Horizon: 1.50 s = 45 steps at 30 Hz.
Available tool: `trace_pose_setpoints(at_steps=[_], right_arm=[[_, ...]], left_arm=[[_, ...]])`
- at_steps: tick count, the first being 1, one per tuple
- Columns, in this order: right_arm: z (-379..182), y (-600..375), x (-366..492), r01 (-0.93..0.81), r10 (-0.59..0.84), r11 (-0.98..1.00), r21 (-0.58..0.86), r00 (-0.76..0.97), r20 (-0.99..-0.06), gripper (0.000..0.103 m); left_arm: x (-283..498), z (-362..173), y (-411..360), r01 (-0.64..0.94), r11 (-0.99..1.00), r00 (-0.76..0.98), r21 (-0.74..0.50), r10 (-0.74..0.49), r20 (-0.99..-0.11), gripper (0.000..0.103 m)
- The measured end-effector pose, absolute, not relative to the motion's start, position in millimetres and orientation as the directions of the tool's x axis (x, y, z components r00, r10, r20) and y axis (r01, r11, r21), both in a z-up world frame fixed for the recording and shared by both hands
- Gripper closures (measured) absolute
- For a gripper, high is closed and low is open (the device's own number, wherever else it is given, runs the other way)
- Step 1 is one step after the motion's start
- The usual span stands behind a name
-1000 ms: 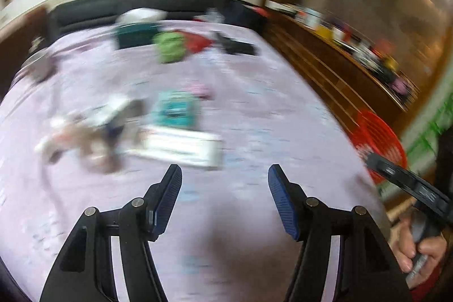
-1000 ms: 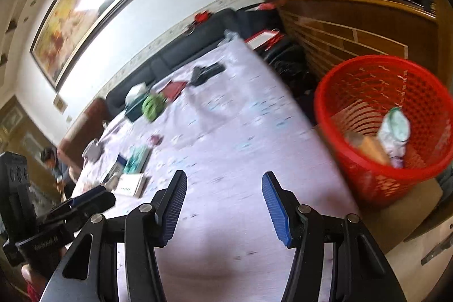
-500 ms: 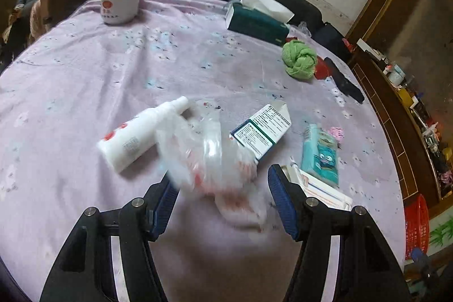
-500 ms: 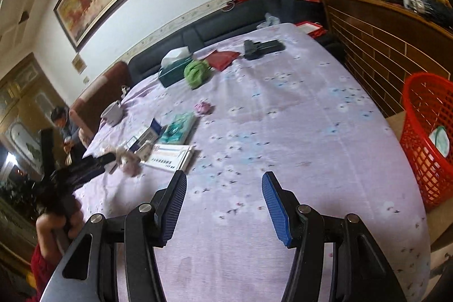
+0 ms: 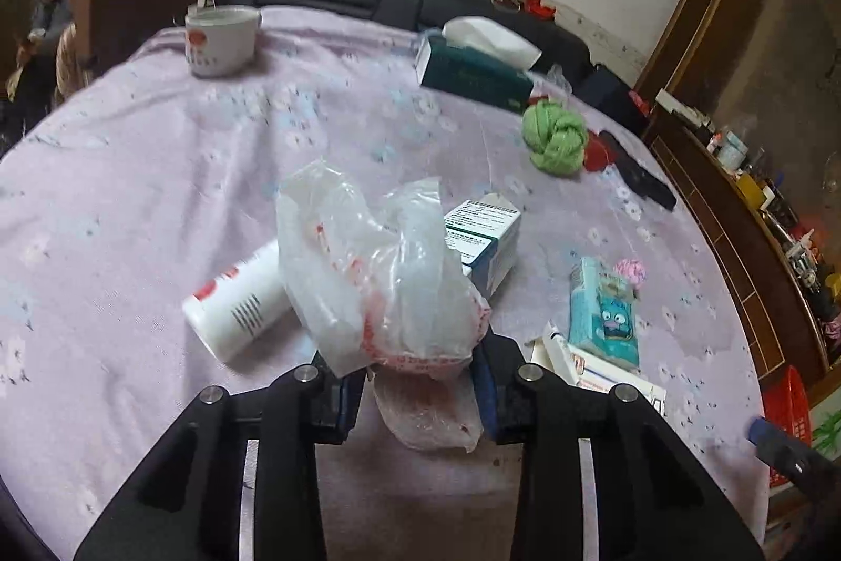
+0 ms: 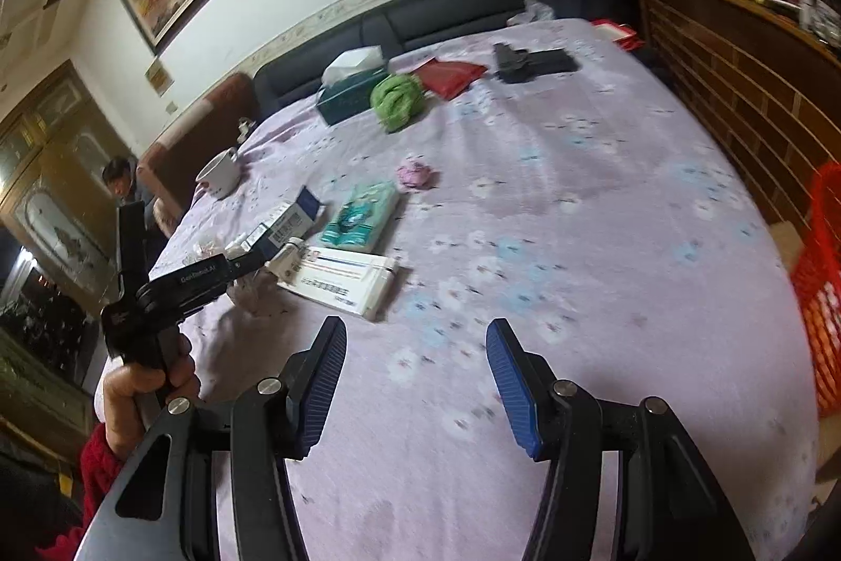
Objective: Collect trash
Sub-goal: 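Grasp the white plastic bag with the left tool while the right tool grasps the white medicine box, then lift and hold the plastic bag and white medicine box above the table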
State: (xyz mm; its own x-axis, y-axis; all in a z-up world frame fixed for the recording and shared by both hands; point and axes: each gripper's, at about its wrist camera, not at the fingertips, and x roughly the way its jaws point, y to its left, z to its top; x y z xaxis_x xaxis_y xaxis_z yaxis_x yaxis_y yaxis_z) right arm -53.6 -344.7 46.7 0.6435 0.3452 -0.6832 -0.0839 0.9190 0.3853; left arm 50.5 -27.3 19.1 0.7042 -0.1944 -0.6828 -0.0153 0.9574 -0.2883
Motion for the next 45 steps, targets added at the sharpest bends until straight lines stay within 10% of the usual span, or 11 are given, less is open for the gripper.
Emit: trace_pose_setpoints(at_steps=[15,38,45], right_arm=[[2,-268,66,-0.194,0.413,0.91,0.366,0.506,-0.757,0.043],[-5,-202,26,-0.365,0.249,0.929,0.054,0.51,-0.824,0.044],[10,-231,-9,-0.276,0.291,0.948,0.156,0.559,-0.776,0.044]], left_arm=[[43,29,-45,0.07,0.974,0.73,-0.217,-0.198,-0.655,0.069],[49,19,-20,-0.013,0.95,0.709,-0.312,-0.211,-0.673,0.069],[47,19,-21,0.014,0.941,0.702,-0.337,-0.25,-0.667,0.062]])
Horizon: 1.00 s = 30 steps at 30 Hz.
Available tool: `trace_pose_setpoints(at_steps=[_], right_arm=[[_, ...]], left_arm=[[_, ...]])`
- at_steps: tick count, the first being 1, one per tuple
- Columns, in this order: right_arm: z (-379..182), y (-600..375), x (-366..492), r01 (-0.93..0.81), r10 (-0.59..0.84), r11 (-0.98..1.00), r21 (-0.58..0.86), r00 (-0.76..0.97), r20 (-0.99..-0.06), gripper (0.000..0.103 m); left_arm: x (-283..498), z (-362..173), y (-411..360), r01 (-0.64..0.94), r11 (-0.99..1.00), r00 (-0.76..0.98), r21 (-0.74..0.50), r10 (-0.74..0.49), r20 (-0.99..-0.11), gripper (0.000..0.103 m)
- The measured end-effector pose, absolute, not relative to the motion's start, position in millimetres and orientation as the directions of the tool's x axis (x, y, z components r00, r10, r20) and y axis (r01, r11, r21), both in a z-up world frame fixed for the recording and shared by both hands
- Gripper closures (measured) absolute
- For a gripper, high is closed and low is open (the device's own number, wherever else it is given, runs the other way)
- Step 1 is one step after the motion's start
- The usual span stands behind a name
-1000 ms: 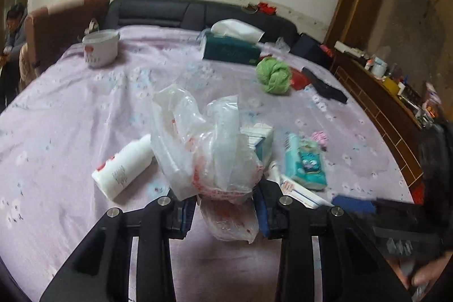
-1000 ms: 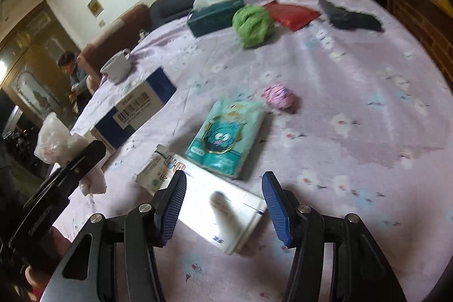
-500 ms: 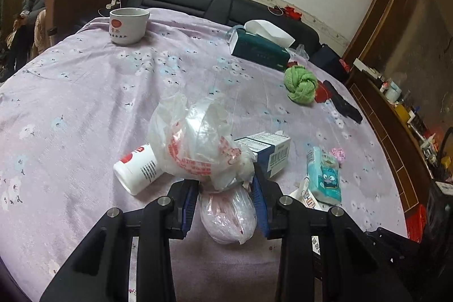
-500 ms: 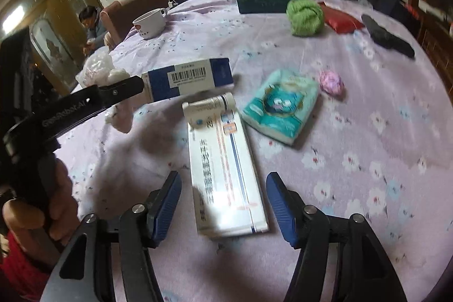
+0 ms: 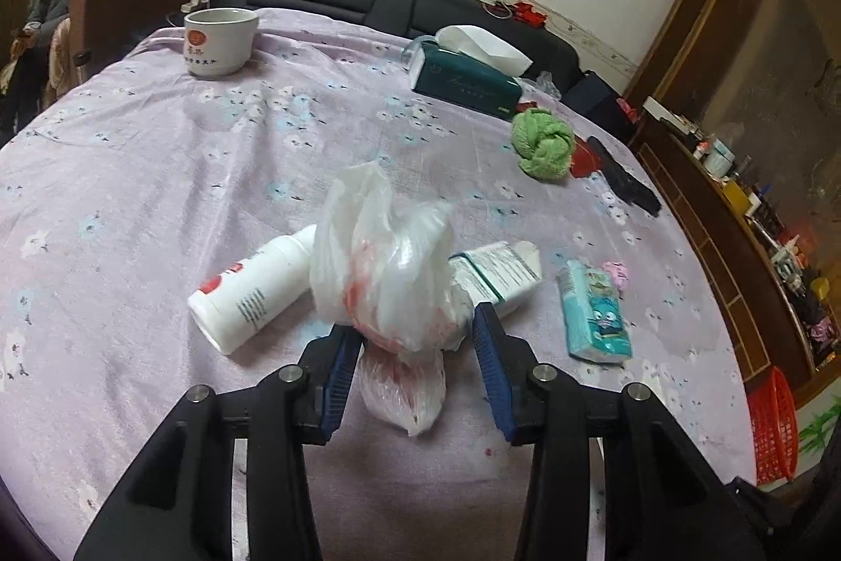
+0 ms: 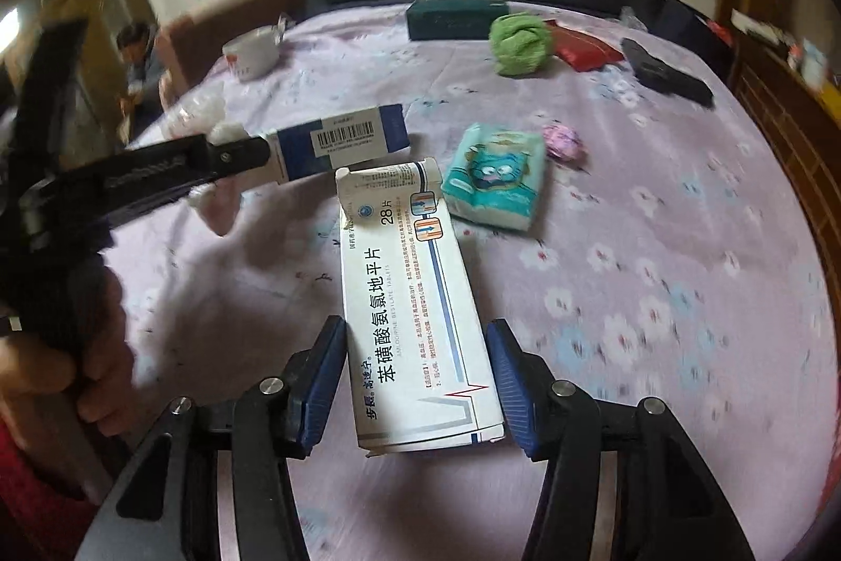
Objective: Collect trash
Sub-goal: 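Lift and hold the plastic bag and white medicine box above the table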
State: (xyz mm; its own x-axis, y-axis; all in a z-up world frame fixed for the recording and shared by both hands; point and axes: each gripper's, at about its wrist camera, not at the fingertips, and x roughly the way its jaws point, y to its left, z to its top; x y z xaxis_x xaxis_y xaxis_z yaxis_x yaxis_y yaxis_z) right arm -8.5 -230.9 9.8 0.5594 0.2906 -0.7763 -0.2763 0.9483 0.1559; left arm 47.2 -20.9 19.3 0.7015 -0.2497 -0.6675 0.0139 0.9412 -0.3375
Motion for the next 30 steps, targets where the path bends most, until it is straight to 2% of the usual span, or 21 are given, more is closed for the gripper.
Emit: trace_pose_setpoints(at_steps=[4,12,19,25,27,29,30], right_arm=[[10,-241,-33,-0.247,0.306,0.949,0.195,0.58,-0.755,0.044],[-1,-258,-61,-0.198,0.291,0.956,0.215,0.592,-0.751,0.044],[-2,-265,-68,-0.169,0.275,0.961,0.218,0.638,-0.719,0.044],[-5,-270,-67,-0.169,0.309,0.95,0.263,0.629,-0.713,0.044],[-6,-273,-66,-0.162,0.319,0.946,0.281,0.626,-0.712,0.044],[-6,-274,-66,-0.163,0.326,0.943,0.289,0.626,-0.709,0.044],[-5,-274,-67,-0.167,0.328,0.943,0.288,0.626,-0.708,0.044]], left_arm=[[40,20,-20,0.015,0.946,0.701,-0.324,-0.241,-0.671,0.066],[5,29,-6,0.01,0.946,0.73,-0.324,-0.228,-0.645,0.067],[-20,29,-16,0.12,0.945,0.719,-0.304,-0.294,-0.63,0.066],[-31,20,-14,0.152,0.934,0.669,-0.323,-0.338,-0.662,0.066],[-36,19,-9,0.158,0.933,0.653,-0.322,-0.344,-0.675,0.063],[-41,17,-4,0.154,0.932,0.641,-0.327,-0.346,-0.685,0.048],[-45,17,1,0.156,0.929,0.644,-0.336,-0.353,-0.678,0.048]])
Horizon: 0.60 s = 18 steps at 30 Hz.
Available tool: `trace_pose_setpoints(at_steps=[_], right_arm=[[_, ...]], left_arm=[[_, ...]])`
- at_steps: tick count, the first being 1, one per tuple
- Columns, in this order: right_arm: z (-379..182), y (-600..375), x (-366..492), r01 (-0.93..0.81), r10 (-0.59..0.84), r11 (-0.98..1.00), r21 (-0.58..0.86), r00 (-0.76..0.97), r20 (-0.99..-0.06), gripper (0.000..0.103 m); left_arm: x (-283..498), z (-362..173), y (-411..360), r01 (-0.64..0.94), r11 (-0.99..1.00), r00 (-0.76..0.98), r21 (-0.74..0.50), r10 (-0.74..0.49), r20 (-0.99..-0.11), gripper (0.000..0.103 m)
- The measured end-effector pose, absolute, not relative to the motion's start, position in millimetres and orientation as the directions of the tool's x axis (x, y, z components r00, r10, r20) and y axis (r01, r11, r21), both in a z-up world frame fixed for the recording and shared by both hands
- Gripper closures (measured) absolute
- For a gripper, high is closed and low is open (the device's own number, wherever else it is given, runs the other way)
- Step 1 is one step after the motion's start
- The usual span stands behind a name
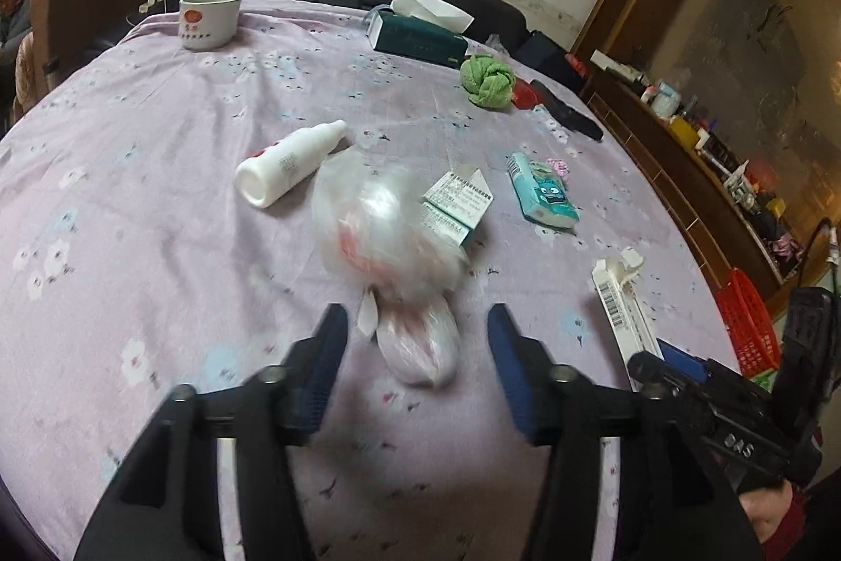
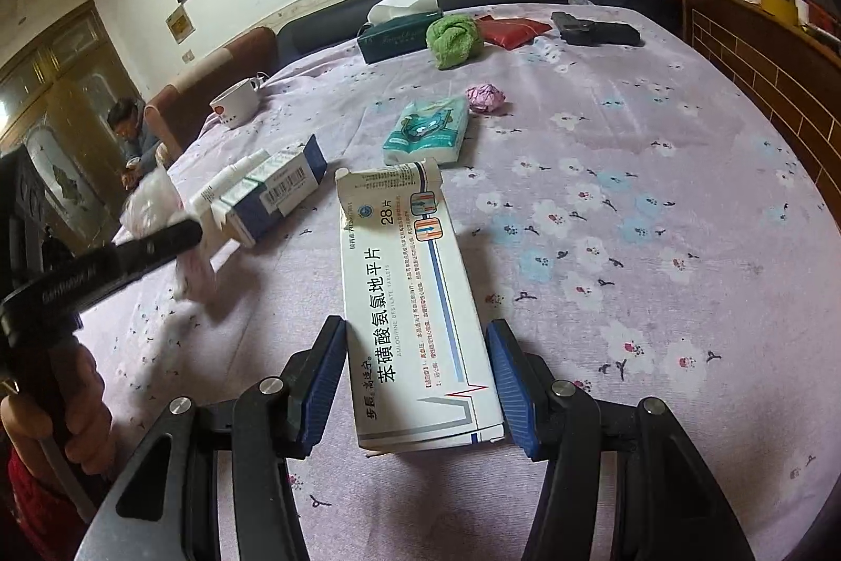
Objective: Collect trash
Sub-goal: 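Lift and hold the plastic bag and white medicine box above the table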
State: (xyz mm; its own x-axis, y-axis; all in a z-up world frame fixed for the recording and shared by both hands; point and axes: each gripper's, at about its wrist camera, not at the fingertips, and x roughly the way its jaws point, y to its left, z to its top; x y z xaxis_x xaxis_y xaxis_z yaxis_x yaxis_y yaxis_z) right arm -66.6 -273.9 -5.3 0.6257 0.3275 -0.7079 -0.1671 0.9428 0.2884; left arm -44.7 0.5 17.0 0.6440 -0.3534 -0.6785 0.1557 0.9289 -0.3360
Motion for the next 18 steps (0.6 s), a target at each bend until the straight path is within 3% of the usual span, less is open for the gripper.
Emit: trace_pose_setpoints(at_steps=[4,12,13,14,18], right_arm=[[-3,-273,-69,-0.184,0.335,0.941,0.285,0.635,-0.696,0.044],[-3,-272,-70,-0.201,0.347,0.937,0.286,0.637,-0.688,0.044],[-3,-271,-70,-0.203,0.347,0.937,0.285,0.638,-0.687,0.044],[-2,-271,-70,-0.204,0.348,0.937,0.284,0.64,-0.685,0.044],[-2,-272,-71,-0.206,0.352,0.935,0.289,0.641,-0.682,0.044]], left_arm=[[-51,18,7,0.15,0.944,0.668,-0.295,-0.317,-0.674,0.048],[-19,24,-1,0.091,0.935,0.683,-0.344,-0.31,-0.661,0.048],[-15,25,-1,0.085,0.934,0.685,-0.347,-0.307,-0.661,0.05],[-11,25,-1,0.077,0.934,0.686,-0.349,-0.303,-0.661,0.07],[-13,33,5,0.089,0.918,0.692,-0.386,-0.336,-0.638,0.074]])
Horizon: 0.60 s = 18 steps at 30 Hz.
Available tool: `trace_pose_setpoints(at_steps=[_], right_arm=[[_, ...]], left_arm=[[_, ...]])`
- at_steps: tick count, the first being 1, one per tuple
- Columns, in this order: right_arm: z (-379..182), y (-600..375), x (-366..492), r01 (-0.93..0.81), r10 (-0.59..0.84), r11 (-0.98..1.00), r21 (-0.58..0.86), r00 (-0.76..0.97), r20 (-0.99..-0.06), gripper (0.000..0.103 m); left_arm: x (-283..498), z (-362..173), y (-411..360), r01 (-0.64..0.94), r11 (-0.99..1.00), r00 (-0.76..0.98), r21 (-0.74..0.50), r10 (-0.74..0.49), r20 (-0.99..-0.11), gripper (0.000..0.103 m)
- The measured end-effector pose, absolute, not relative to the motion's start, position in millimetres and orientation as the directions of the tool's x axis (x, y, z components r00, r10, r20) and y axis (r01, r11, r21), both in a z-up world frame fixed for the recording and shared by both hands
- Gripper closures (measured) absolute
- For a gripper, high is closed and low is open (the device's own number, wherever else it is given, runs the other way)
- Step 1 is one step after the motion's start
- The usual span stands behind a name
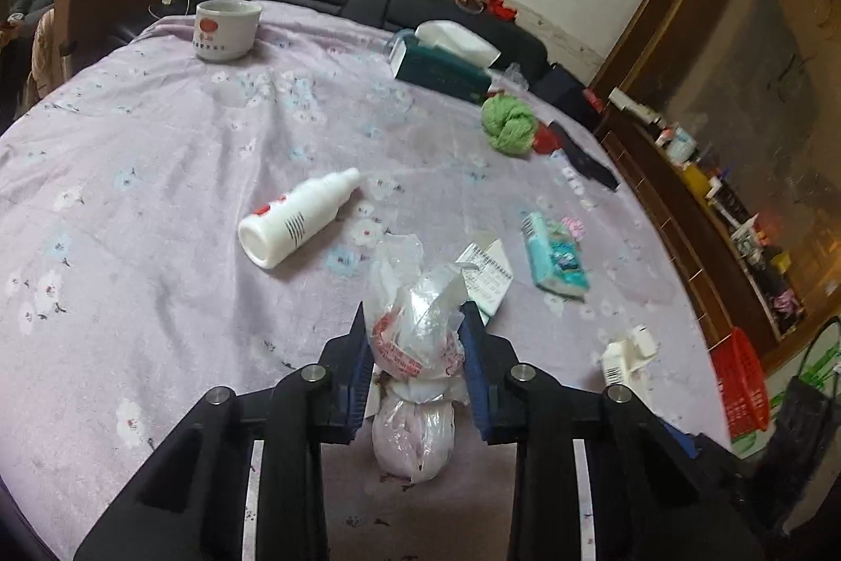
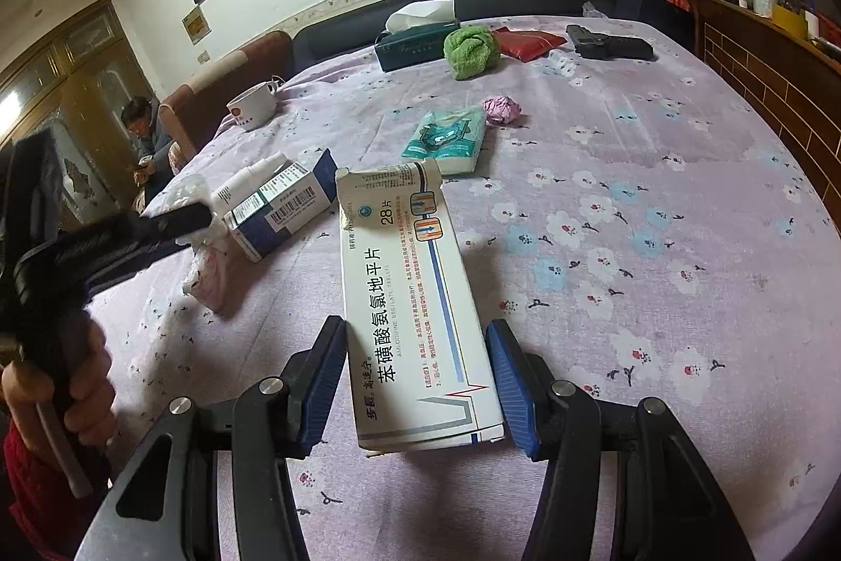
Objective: Collect trash
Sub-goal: 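Lift and hold the plastic bag and white medicine box above the table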
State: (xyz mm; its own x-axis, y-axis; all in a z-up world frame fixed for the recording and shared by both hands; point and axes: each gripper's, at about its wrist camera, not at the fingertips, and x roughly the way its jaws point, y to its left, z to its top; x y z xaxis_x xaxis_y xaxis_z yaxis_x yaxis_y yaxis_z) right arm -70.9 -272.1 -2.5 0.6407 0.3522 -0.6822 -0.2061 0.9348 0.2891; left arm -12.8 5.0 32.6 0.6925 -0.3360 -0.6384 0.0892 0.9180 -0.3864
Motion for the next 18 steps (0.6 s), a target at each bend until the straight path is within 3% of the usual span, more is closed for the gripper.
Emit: trace_pose_setpoints(at_steps=[8,18], right_arm=[[-2,-273,-72,-0.209,0.357,0.933,0.293,0.646,-0.675,0.044],[1,-273,-75,-0.198,0.335,0.941,0.276,0.672,-0.66,0.044]], left_arm=[[-38,70,19,0.169,0.875,0.751,-0.454,-0.412,-0.516,0.074],[-70,57,-55,0.227,0.95,0.791,-0.216,-0.309,-0.528,0.074]])
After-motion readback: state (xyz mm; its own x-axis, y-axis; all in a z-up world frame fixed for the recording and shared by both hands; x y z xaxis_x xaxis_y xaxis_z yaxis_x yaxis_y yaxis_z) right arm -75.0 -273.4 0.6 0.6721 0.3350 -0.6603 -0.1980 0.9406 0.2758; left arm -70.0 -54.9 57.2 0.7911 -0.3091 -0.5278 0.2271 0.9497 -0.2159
